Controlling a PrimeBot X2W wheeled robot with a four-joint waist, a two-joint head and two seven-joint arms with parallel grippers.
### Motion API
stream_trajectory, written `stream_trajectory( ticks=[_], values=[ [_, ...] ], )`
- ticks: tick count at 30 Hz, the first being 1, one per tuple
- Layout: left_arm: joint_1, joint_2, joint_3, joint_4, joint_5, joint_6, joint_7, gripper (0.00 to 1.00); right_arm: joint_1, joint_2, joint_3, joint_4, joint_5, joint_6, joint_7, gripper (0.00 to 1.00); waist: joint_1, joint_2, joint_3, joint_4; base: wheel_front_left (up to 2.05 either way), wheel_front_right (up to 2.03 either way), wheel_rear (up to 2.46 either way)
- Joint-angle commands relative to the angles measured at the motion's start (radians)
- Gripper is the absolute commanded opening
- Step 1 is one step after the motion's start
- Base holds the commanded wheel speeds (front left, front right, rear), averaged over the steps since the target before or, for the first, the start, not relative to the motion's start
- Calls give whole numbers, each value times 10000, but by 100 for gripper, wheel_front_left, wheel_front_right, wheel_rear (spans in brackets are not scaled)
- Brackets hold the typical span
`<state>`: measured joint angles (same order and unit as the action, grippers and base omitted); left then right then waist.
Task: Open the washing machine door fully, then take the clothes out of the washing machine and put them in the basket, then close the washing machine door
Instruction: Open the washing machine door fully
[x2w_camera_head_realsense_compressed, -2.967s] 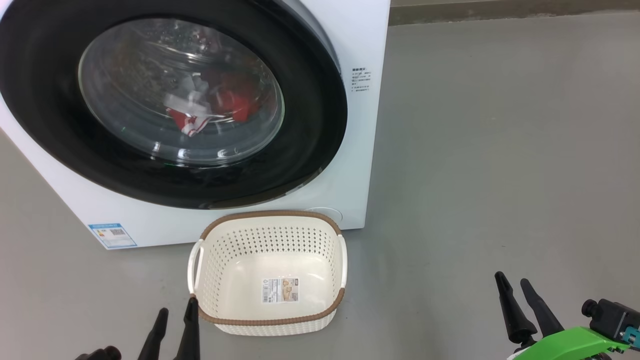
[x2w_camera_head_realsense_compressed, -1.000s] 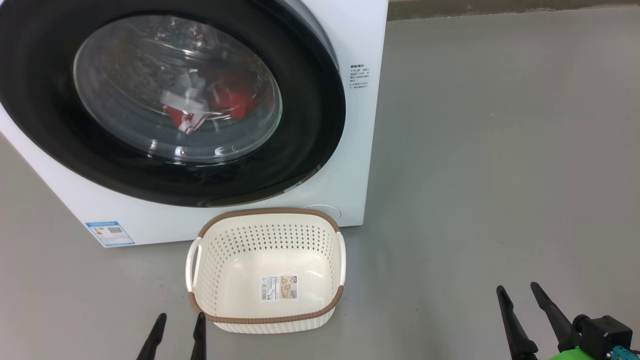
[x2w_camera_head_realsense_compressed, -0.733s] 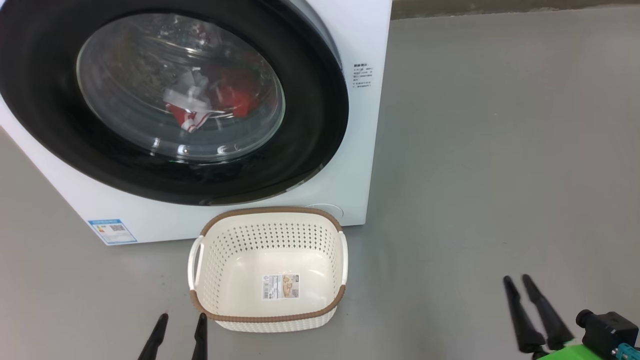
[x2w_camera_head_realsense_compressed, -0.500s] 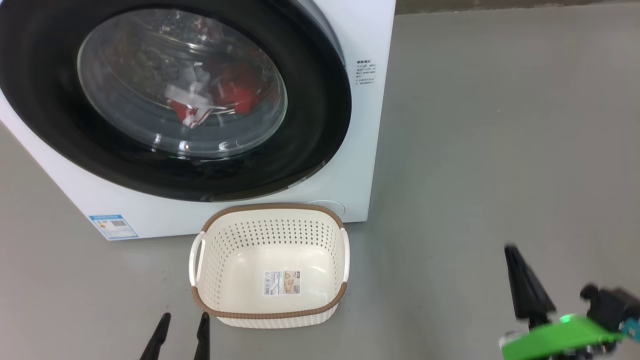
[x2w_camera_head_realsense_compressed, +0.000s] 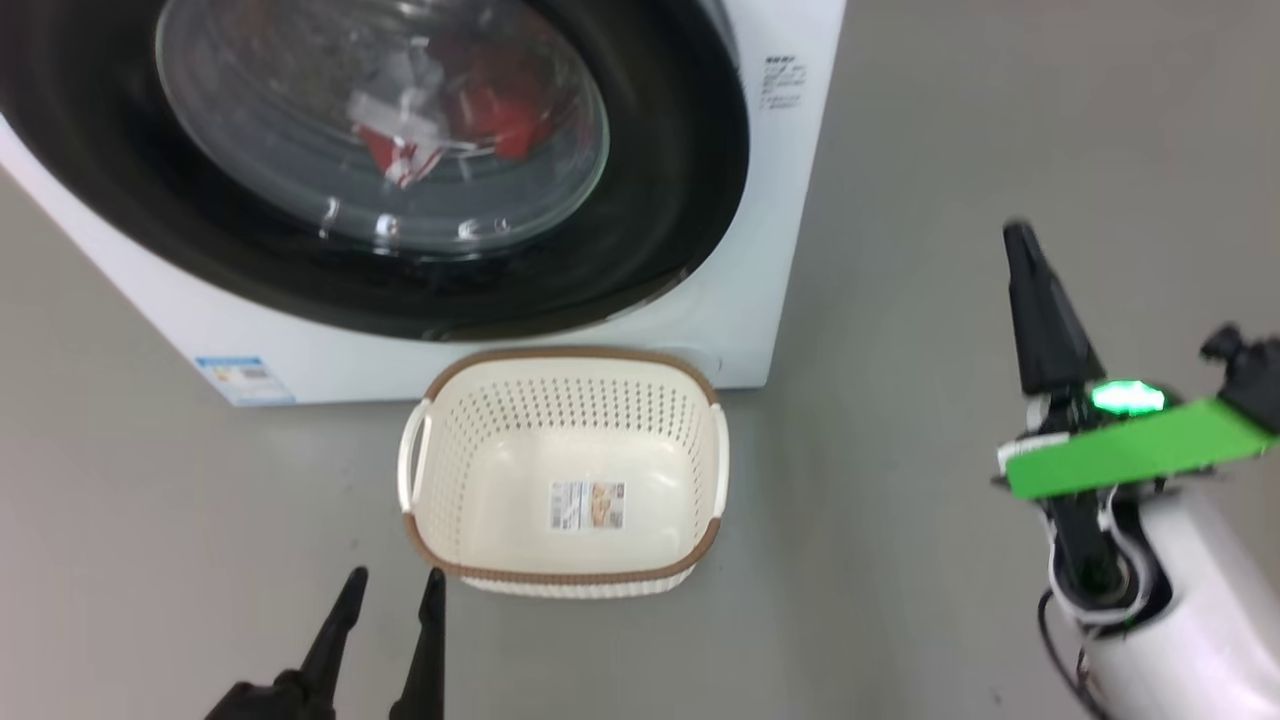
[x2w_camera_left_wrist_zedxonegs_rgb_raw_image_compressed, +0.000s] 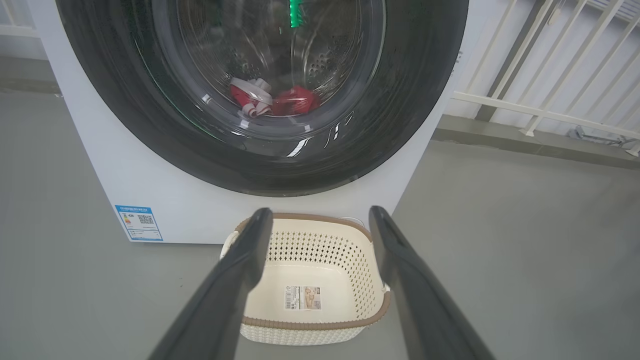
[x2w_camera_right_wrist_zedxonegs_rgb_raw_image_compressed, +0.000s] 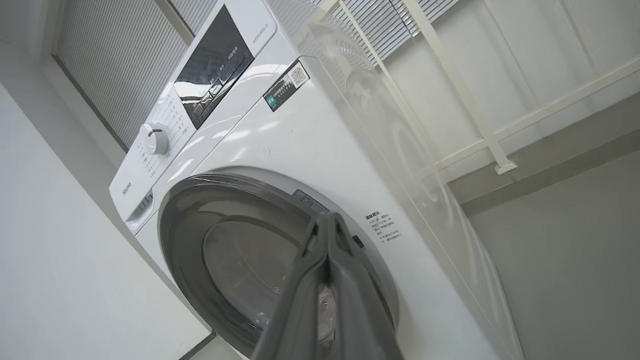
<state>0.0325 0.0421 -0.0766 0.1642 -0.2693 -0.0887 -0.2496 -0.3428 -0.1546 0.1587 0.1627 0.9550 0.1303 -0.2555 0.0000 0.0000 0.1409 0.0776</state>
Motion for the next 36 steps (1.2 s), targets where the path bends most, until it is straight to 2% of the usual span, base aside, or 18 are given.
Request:
stream_trajectory(
  ticks=[1,5,10,13,16,22,23,30,36],
  values=[
    [-436,81,207,-272,-115,4,-122,100,-563,-318,436,-218,186,4,-63,0,0,0,632,444,0,0,0],
    [-835,81,-17,-301,-316,49,-122,100,-1532,-966,1010,-93,1113,4,-63,0,0,0,1248,759,0,0,0],
    [-1330,81,-413,-260,-540,29,-122,100,-2758,-2162,2028,-28,2656,4,101,0,0,0,1974,1134,0,0,0],
    [-1587,81,-566,-241,-626,-16,-122,100,-3460,-2648,2348,-196,3827,4,554,0,0,0,2384,1298,0,0,0],
    [-1850,81,-674,-234,-703,-42,-122,100,-4098,-2922,2360,-262,5249,4,1465,0,0,0,2766,1436,0,0,0],
    [-2289,81,-894,-221,-844,-80,-122,100,-5160,-2887,1536,38,7843,4,3712,0,0,0,3322,1673,0,0,0],
    [-2289,81,-894,-221,-844,-80,-122,100,-5160,-2887,1536,38,7843,4,3712,0,0,0,3322,1673,0,0,0],
    [-2509,81,-920,-227,-1095,-127,-122,100,-6229,-2813,814,1118,9079,4,6117,0,0,0,3744,1922,0,0,0],
    [-2653,81,-1052,-226,-1219,-159,-122,100,-7169,-2738,820,2172,9410,4,7581,0,0,0,4060,2067,0,0,0]
  ],
)
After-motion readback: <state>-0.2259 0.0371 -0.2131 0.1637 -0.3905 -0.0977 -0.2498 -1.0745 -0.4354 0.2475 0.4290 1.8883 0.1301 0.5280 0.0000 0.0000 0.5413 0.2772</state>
